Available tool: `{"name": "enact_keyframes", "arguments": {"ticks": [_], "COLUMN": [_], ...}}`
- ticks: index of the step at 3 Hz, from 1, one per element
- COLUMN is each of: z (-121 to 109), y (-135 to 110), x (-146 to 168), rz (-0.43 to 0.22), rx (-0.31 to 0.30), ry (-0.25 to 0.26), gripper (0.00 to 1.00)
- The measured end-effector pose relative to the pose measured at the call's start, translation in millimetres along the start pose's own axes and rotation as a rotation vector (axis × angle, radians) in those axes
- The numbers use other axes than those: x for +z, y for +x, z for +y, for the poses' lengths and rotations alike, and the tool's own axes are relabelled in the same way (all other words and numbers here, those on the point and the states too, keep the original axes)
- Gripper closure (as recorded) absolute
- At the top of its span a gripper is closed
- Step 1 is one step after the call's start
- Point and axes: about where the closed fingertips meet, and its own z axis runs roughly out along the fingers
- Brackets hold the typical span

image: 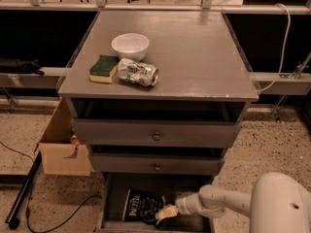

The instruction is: Pick blue chip bag from bottom drawer and place on counter

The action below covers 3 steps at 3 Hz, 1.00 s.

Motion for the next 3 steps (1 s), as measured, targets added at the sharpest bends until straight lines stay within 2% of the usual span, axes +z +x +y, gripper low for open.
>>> {"name": "enact_keyframes", "arguments": {"ticks": [1, 2, 3], "z": [4, 17, 29], "y": [1, -2, -13], "x": [12, 32, 64], "rz": [-0.003, 0.000, -0.002], "rx": [-0.002, -0.024, -0.073], "ry": [-0.006, -0.021, -0.025], "gripper": [0.00, 0.00, 0.00]}}
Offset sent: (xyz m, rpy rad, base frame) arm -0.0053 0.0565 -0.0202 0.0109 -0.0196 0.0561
